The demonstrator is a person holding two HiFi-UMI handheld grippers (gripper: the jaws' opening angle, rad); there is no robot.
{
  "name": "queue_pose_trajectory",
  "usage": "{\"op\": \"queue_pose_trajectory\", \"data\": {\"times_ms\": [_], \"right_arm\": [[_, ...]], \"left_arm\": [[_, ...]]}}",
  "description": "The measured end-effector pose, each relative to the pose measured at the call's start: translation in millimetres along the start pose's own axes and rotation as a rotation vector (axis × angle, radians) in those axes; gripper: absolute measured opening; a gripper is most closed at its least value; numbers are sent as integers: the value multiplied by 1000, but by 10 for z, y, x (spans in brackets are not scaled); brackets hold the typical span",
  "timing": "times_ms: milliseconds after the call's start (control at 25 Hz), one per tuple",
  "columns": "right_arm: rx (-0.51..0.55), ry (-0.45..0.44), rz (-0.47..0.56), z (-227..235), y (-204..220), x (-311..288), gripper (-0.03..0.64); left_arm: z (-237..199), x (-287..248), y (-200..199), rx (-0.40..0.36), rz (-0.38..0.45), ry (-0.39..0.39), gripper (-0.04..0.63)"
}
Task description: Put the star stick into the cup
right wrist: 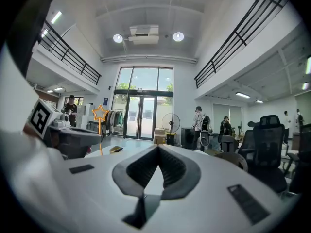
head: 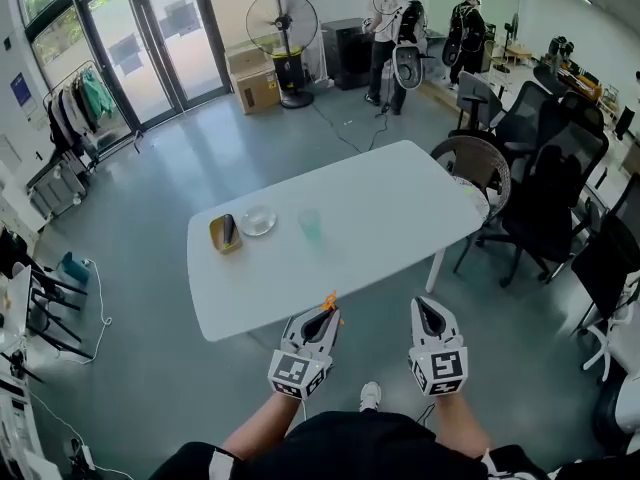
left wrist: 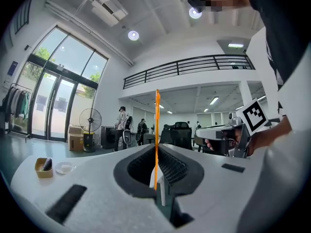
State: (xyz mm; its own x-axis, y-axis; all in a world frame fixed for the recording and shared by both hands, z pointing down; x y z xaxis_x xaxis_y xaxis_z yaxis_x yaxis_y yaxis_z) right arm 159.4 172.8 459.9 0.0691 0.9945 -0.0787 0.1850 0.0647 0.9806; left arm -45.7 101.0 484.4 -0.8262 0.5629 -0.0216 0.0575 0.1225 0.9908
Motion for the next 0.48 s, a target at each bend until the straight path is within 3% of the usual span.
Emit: {"op": "queue_pose_trajectory", "data": {"times_ms": [480], "right_arm": [[-22, -90, 13, 528, 138, -494, 5]], "left_arm": [[-126, -555, 21, 9, -21, -110, 26]]}}
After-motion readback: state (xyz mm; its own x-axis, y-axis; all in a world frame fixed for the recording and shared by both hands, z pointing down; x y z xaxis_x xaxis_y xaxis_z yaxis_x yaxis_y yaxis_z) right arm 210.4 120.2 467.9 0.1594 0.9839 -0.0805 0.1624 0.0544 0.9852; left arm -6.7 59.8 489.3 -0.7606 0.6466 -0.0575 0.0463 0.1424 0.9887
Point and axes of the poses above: the fingertips, and each gripper's own axes: x backward along the fingers, z to its right, y out of its underside, the point moved 5 cm from there along x, backward along the fingers, and after that the axes turned 6 degrees about x, right-handed, at the moved point
